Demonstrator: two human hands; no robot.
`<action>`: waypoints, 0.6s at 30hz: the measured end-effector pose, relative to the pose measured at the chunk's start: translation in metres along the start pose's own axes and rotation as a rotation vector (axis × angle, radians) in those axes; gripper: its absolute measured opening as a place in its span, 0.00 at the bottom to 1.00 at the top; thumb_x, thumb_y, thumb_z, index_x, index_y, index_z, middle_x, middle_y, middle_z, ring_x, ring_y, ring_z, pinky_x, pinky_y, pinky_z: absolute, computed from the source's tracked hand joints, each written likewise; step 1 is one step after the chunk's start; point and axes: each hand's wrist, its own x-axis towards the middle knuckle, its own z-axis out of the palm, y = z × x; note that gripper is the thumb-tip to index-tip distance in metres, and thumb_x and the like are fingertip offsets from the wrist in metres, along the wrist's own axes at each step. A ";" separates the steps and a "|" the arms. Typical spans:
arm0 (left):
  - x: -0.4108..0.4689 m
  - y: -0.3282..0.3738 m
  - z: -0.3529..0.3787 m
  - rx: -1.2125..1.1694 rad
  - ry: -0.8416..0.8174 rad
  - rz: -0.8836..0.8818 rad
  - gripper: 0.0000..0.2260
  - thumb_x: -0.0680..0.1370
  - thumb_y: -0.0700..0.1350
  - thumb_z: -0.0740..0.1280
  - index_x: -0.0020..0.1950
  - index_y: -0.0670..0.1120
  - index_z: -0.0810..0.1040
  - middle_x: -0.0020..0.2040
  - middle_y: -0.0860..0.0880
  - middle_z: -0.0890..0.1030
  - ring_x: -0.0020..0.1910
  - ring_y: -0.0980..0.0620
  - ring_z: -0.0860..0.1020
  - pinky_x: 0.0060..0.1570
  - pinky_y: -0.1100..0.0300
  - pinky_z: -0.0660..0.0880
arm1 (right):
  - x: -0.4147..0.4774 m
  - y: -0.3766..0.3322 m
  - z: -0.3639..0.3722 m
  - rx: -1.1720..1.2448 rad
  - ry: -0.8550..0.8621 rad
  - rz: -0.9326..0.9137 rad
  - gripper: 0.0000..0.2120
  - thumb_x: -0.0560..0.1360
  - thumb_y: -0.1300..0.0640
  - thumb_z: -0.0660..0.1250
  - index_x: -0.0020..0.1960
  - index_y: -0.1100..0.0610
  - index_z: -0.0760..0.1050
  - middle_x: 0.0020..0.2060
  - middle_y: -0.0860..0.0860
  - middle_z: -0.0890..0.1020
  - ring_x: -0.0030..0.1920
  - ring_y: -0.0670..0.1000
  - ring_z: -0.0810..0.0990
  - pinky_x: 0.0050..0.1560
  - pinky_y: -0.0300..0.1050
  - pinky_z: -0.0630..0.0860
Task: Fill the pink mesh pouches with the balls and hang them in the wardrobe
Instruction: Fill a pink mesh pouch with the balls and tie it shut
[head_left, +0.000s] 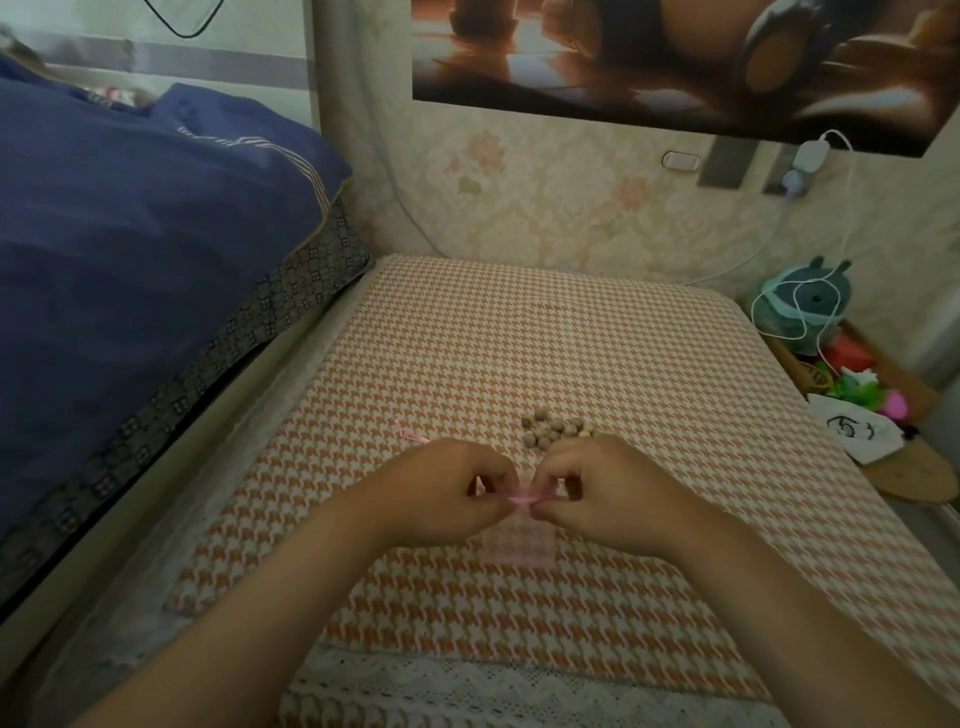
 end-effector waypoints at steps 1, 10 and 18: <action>0.000 0.000 -0.002 0.056 0.003 -0.018 0.07 0.77 0.58 0.64 0.46 0.58 0.80 0.41 0.62 0.79 0.41 0.62 0.77 0.43 0.57 0.77 | 0.000 0.000 -0.002 -0.042 -0.011 0.000 0.07 0.74 0.43 0.73 0.47 0.45 0.83 0.43 0.37 0.79 0.41 0.36 0.74 0.44 0.35 0.70; 0.004 0.000 -0.001 0.277 0.058 -0.089 0.15 0.76 0.62 0.61 0.40 0.53 0.79 0.38 0.55 0.80 0.37 0.57 0.78 0.40 0.54 0.78 | 0.000 -0.011 0.001 -0.103 -0.038 -0.046 0.07 0.75 0.42 0.69 0.46 0.45 0.78 0.46 0.40 0.77 0.46 0.40 0.75 0.51 0.46 0.77; -0.002 0.000 0.003 -0.065 0.098 -0.031 0.05 0.75 0.54 0.70 0.43 0.54 0.79 0.39 0.55 0.80 0.39 0.58 0.78 0.44 0.51 0.79 | -0.003 -0.008 0.000 0.103 -0.026 0.060 0.09 0.75 0.41 0.71 0.43 0.45 0.80 0.43 0.40 0.79 0.43 0.40 0.77 0.47 0.43 0.77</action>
